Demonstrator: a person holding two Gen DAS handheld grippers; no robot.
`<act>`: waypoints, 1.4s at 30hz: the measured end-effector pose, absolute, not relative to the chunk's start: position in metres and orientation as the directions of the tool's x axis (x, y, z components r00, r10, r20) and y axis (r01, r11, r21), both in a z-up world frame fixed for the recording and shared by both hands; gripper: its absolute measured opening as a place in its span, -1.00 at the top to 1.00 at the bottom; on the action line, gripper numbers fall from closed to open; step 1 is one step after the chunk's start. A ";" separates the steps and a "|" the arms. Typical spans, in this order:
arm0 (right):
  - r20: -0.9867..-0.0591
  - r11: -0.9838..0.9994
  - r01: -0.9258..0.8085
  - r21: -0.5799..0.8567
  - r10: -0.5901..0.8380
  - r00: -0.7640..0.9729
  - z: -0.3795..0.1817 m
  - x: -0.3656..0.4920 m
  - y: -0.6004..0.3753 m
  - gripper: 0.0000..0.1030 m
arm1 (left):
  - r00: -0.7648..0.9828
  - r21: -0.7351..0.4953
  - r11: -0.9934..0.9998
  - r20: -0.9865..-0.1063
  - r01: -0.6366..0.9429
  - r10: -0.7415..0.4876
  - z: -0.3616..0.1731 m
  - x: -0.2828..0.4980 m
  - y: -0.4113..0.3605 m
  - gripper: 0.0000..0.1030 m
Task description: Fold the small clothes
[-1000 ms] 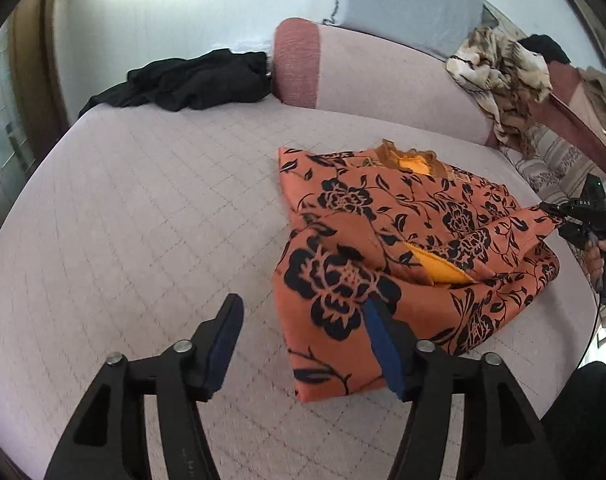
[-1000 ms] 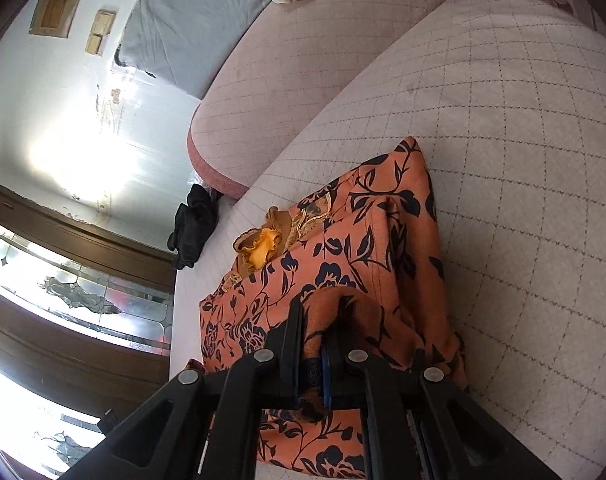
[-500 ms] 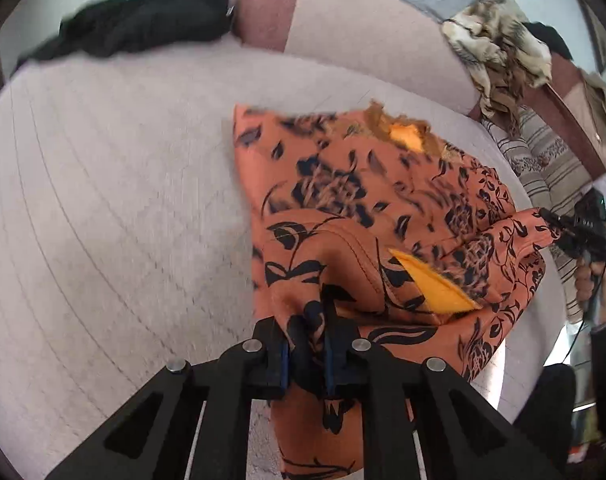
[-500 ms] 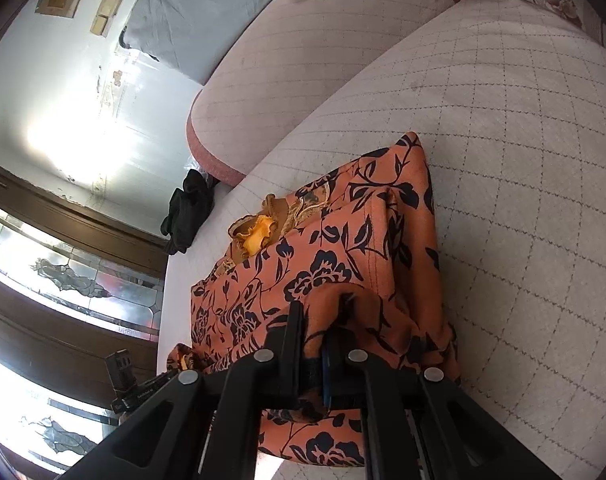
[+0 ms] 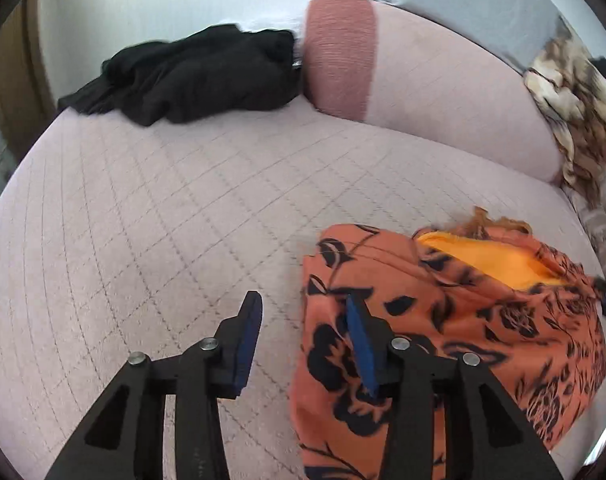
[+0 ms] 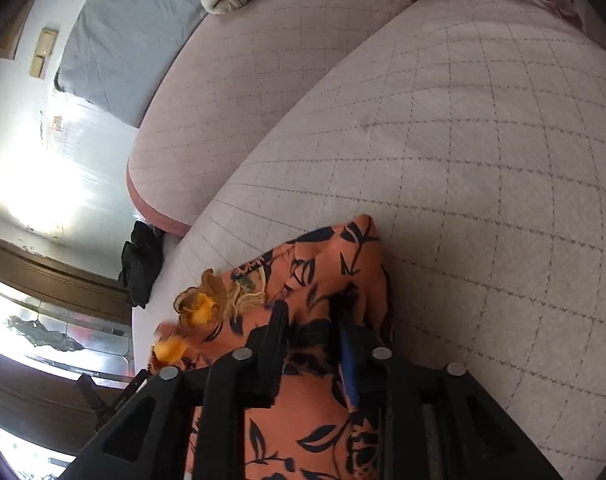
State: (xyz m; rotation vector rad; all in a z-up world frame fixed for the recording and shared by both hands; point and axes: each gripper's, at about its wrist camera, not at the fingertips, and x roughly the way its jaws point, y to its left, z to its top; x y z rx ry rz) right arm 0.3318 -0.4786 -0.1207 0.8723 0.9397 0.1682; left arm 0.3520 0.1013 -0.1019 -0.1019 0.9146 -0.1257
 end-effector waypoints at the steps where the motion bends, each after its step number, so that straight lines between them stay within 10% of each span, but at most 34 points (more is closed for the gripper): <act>1: -0.608 0.643 0.218 0.735 0.481 0.632 -0.121 0.321 -0.479 0.22 | 0.630 -0.190 0.981 -0.757 0.039 -0.172 -0.097 0.345 0.109 0.06; 4: -0.607 0.720 0.184 0.669 0.386 0.695 -0.096 0.279 -0.475 -0.38 | 0.707 -0.191 0.982 -0.696 -0.008 -0.130 -0.075 0.309 0.124 -0.25; 11: -0.534 0.661 0.134 0.738 0.451 0.715 -0.081 0.167 -0.433 -0.38 | 0.700 -0.338 0.938 -0.653 0.073 -0.290 -0.079 0.196 0.124 -0.55; 22: -0.563 0.497 0.336 0.800 0.427 0.708 -0.145 0.211 -0.401 -0.39 | 0.610 -0.346 0.938 -0.749 -0.026 -0.259 -0.131 0.230 0.089 -0.67; 23: -0.561 0.471 0.361 0.805 0.405 0.722 -0.147 0.214 -0.403 -0.38 | 0.611 -0.321 0.946 -0.756 -0.035 -0.234 -0.130 0.234 0.086 -0.18; 24: -0.557 0.455 0.376 0.807 0.377 0.740 -0.145 0.217 -0.404 -0.30 | 0.595 -0.290 0.956 -0.777 -0.047 -0.206 -0.130 0.240 0.084 0.71; 26: -0.554 0.454 0.374 0.809 0.372 0.745 -0.146 0.230 -0.403 0.58 | 0.569 -0.345 0.934 -0.787 -0.089 -0.237 -0.126 0.250 0.090 0.72; 27: -0.559 0.449 0.379 0.809 0.390 0.732 -0.148 0.237 -0.402 0.69 | 0.569 -0.352 0.931 -0.786 -0.092 -0.241 -0.121 0.250 0.092 0.74; 37: -0.454 0.584 0.157 0.796 0.404 0.794 -0.023 0.191 -0.388 0.74 | 0.715 -0.356 0.933 -0.640 0.049 -0.282 -0.014 0.166 0.090 0.78; 42: -0.516 0.623 0.180 0.762 0.415 0.749 -0.042 0.104 -0.391 0.64 | 0.655 -0.299 0.953 -0.712 0.040 -0.251 -0.061 0.097 0.096 0.49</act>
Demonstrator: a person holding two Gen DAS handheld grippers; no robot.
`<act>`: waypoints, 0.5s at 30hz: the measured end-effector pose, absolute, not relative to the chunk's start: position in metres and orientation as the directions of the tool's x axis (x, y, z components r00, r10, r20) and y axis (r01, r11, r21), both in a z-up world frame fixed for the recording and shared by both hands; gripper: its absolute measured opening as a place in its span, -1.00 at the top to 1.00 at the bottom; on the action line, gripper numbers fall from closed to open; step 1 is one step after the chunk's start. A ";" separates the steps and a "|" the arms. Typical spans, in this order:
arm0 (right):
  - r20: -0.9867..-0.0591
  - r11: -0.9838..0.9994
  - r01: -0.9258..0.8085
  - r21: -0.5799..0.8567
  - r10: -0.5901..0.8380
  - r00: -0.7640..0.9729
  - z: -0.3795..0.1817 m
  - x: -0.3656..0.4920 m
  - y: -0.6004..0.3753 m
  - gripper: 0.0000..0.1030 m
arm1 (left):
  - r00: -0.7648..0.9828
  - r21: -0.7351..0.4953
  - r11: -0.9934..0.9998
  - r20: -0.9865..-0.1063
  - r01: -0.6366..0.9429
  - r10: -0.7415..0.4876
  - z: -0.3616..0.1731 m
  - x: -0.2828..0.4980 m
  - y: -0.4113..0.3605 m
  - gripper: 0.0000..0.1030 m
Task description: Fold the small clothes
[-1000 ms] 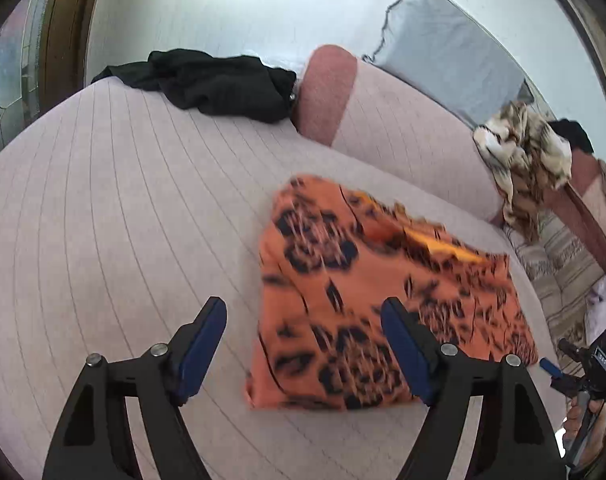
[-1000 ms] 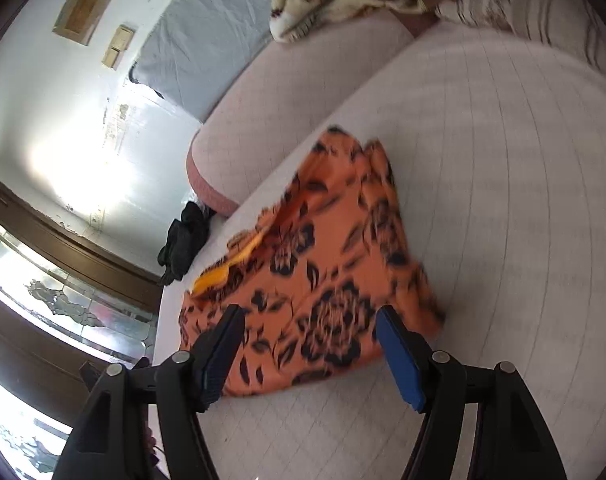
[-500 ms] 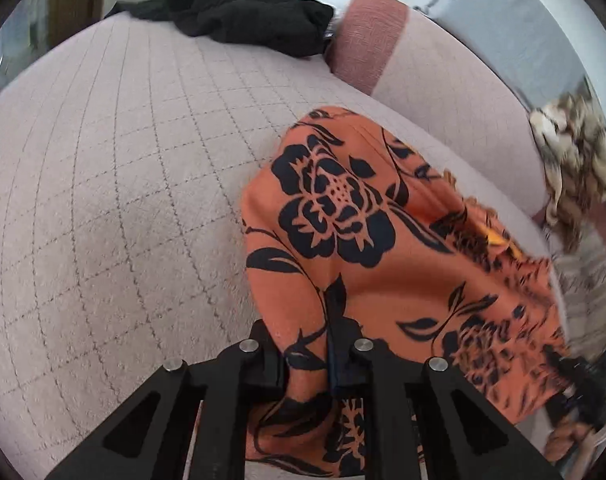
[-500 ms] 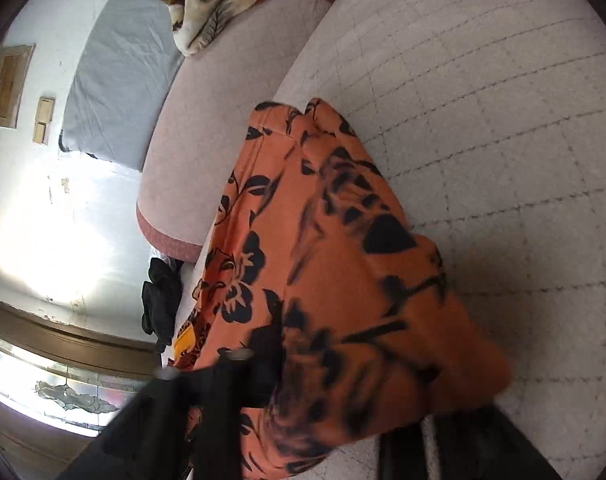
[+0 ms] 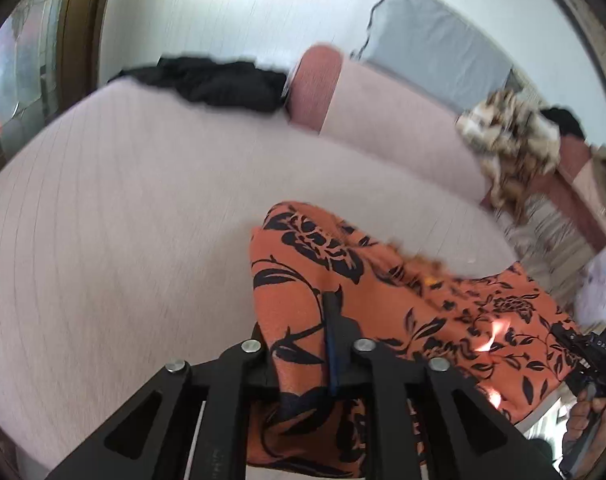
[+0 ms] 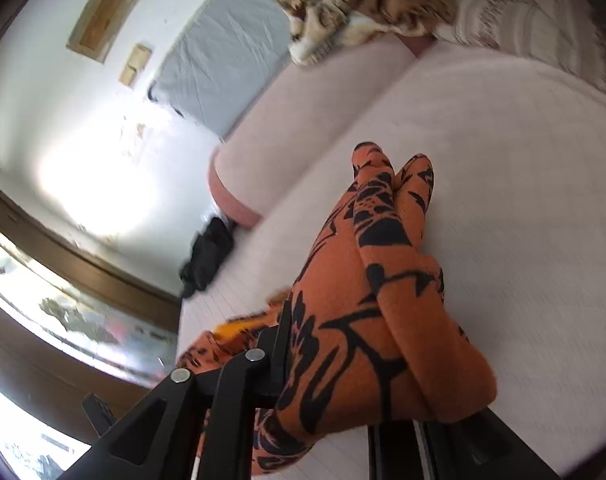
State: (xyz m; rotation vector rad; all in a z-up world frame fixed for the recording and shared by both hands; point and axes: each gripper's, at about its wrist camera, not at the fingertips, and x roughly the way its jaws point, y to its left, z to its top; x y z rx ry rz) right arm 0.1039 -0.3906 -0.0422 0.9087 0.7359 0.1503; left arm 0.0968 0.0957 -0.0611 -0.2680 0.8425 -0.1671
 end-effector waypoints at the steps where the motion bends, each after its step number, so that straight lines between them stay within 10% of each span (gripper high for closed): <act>1: -0.568 0.619 0.236 0.749 0.417 0.710 -0.067 0.089 -0.393 0.50 | 0.594 -0.292 0.956 -0.765 0.025 -0.250 -0.087 0.094 0.098 0.16; 5: -0.682 0.563 0.412 0.716 0.441 0.583 -0.137 0.048 -0.413 0.36 | 0.564 -0.270 0.962 -0.801 -0.046 -0.198 -0.110 0.079 0.118 -0.01; 7: -0.720 0.626 0.421 0.657 0.356 0.596 -0.119 0.038 -0.422 -0.09 | 0.616 -0.248 0.965 -0.774 -0.083 -0.146 -0.089 0.080 0.126 -0.09; 15: -0.715 0.842 0.217 0.494 0.251 0.653 -0.055 0.105 -0.439 -0.10 | 0.639 -0.146 0.983 -0.747 0.112 -0.184 -0.062 0.130 0.100 -0.19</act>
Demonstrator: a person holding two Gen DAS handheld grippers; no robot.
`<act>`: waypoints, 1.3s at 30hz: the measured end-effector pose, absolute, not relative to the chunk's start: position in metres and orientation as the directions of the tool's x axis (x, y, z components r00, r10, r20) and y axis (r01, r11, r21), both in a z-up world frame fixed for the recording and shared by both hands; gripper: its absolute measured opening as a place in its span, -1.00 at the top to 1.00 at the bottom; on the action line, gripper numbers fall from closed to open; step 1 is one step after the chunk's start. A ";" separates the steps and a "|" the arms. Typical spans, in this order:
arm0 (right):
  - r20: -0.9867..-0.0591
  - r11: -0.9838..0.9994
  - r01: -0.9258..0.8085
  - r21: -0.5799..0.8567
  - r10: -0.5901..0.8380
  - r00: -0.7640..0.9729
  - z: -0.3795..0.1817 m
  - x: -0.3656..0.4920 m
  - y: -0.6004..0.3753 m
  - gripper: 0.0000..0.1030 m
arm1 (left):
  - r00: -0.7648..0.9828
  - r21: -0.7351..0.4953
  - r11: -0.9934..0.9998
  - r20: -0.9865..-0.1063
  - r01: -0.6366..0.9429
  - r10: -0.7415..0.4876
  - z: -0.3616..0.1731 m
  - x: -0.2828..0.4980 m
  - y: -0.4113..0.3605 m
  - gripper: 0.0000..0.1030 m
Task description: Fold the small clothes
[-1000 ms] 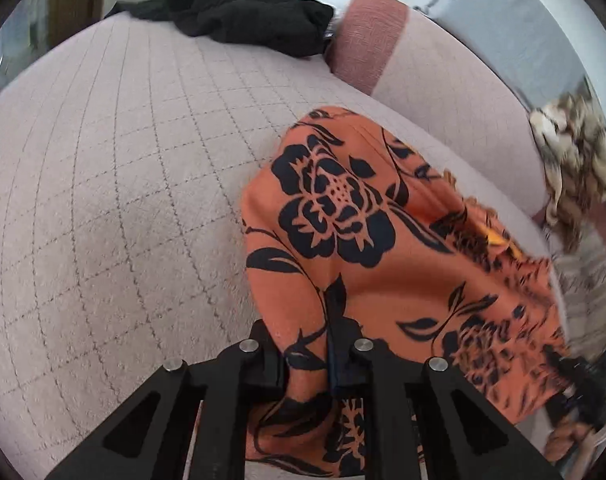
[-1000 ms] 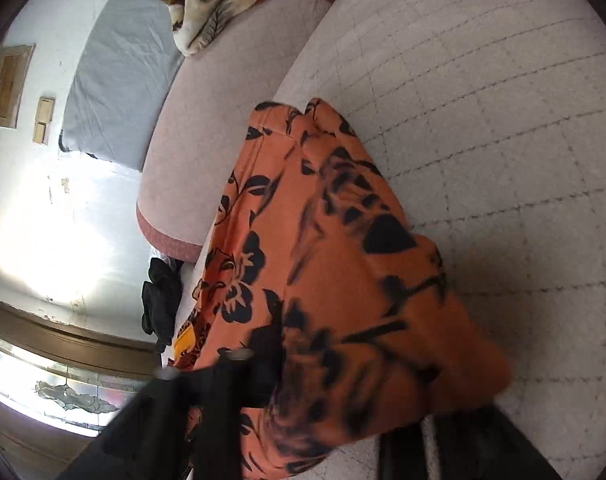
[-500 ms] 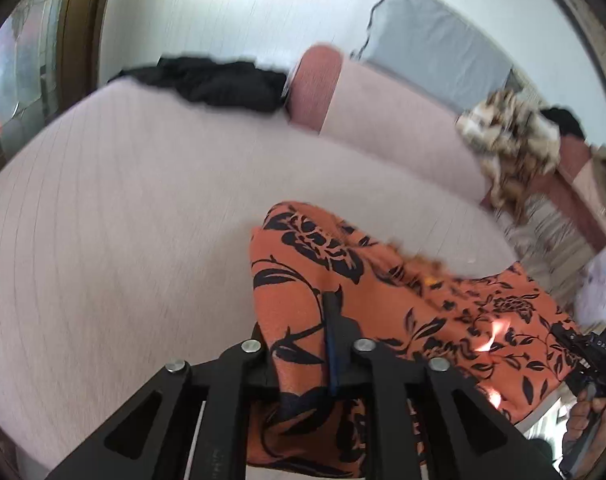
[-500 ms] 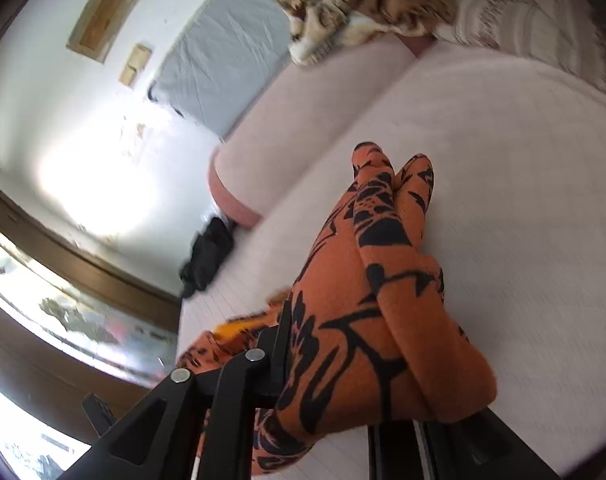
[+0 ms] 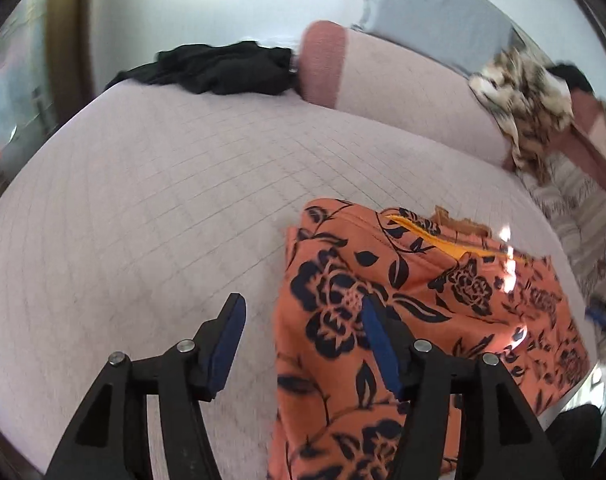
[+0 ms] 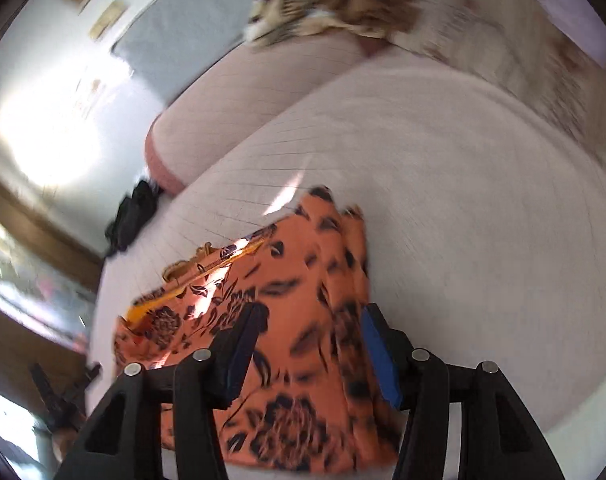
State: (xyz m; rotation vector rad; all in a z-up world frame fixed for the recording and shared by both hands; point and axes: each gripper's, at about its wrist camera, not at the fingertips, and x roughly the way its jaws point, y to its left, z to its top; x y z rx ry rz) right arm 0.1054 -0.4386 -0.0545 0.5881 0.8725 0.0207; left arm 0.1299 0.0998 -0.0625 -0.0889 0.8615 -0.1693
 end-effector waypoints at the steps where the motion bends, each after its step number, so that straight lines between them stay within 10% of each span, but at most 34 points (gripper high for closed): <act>1: -0.726 0.856 0.202 0.476 0.252 0.640 -0.055 0.121 -0.433 -0.10 | 0.626 -0.128 0.984 -0.760 0.123 -0.177 -0.067 0.141 0.096 -0.19; 11: -0.813 0.922 0.128 0.365 0.249 0.526 -0.098 0.199 -0.422 -0.03 | 0.498 -0.176 0.961 -0.826 0.215 -0.263 -0.099 0.213 0.086 -0.18; 12: -0.816 0.926 0.117 0.358 0.249 0.521 -0.099 0.200 -0.421 0.21 | 0.509 -0.178 0.961 -0.819 0.212 -0.264 -0.098 0.216 0.086 0.12; 13: -0.824 0.933 0.108 0.343 0.244 0.511 -0.100 0.203 -0.418 0.52 | 0.525 -0.177 0.961 -0.809 0.211 -0.264 -0.098 0.214 0.085 0.87; 14: -0.833 0.943 0.100 0.316 0.226 0.504 -0.098 0.206 -0.414 0.55 | 0.533 -0.156 0.967 -0.811 0.200 -0.241 -0.096 0.216 0.083 0.94; 19: -0.789 0.970 0.078 0.231 0.140 0.599 -0.058 0.194 -0.403 0.85 | 0.665 -0.081 0.977 -0.722 0.196 -0.193 -0.068 0.192 0.070 0.95; 27: -0.841 0.925 0.277 0.260 0.076 0.536 -0.102 0.181 -0.435 0.86 | 0.583 -0.049 0.998 -0.810 0.034 -0.059 -0.110 0.235 0.075 0.86; 35: -0.789 0.920 0.295 0.257 0.024 0.614 -0.061 0.166 -0.436 0.66 | 0.716 -0.072 0.995 -0.698 -0.070 0.000 -0.055 0.199 0.101 0.69; 39: -0.714 0.909 0.151 0.389 0.193 0.673 -0.030 0.146 -0.415 0.63 | 0.737 -0.107 0.993 -0.668 0.041 -0.103 -0.035 0.156 0.082 -0.03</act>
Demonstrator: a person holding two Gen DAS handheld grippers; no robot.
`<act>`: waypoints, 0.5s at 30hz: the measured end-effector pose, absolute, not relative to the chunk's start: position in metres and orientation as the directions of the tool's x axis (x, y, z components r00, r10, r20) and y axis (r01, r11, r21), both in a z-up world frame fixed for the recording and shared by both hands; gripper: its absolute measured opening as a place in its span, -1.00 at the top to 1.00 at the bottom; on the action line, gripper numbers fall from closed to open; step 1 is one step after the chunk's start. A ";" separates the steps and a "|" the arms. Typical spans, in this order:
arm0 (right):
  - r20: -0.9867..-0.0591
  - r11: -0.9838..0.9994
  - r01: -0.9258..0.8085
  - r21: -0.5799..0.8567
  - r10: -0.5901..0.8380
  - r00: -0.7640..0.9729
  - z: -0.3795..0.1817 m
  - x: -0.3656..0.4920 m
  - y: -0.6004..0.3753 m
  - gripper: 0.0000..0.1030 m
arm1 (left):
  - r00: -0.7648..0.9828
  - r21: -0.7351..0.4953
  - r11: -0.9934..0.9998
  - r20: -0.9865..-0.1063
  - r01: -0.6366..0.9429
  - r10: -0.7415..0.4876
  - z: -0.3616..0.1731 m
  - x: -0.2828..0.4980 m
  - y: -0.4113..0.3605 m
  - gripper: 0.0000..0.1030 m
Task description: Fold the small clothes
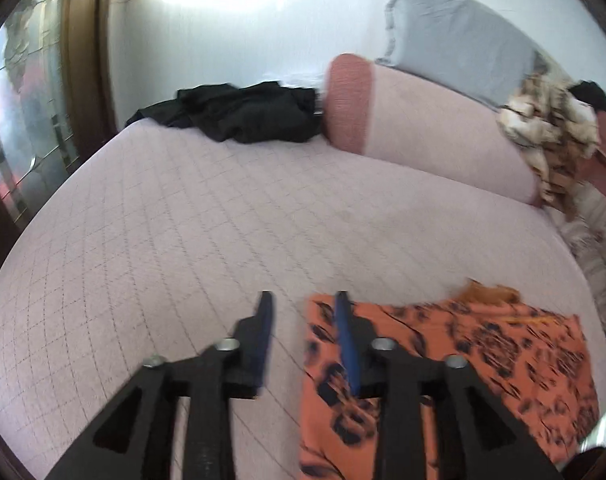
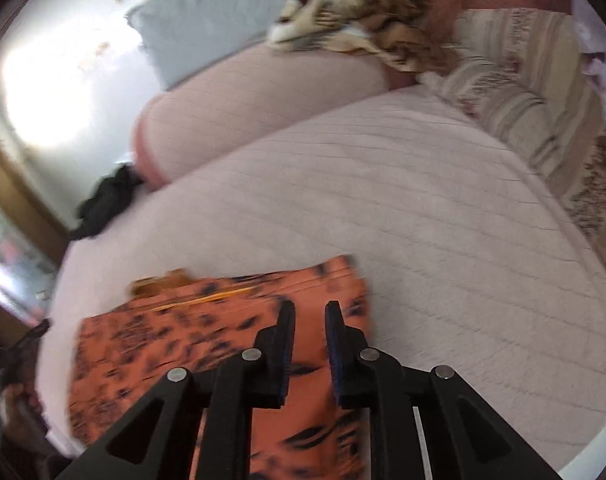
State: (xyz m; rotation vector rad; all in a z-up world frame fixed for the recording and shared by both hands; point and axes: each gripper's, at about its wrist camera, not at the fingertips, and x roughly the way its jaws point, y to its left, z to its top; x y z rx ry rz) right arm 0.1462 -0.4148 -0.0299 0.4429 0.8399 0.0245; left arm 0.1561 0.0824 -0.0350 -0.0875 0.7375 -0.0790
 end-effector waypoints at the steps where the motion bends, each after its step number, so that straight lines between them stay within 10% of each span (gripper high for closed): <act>1: -0.697 0.895 0.096 0.435 0.267 0.665 -0.029 0.142 -0.407 0.46 | 0.735 -0.102 0.991 -0.665 0.086 -0.132 -0.034 0.144 0.070 -0.30; 4: -0.676 0.827 0.015 0.561 0.448 0.586 -0.051 0.142 -0.394 -0.45 | 0.722 -0.073 0.979 -0.665 0.192 -0.191 -0.046 0.121 0.036 -0.40; 6: -0.740 0.843 0.127 0.523 0.375 0.558 -0.079 0.148 -0.408 -0.44 | 0.677 -0.057 0.973 -0.709 0.222 -0.196 -0.070 0.118 0.019 -0.43; 9: -0.729 0.691 0.358 0.628 0.360 0.583 -0.111 0.133 -0.455 0.08 | 0.536 -0.024 0.984 -0.836 0.174 -0.115 -0.126 0.135 0.017 -0.42; 15: -0.673 0.794 0.202 0.573 0.316 0.668 -0.040 0.120 -0.426 -0.35 | 0.642 -0.070 0.987 -0.752 0.145 -0.148 -0.091 0.115 0.019 -0.44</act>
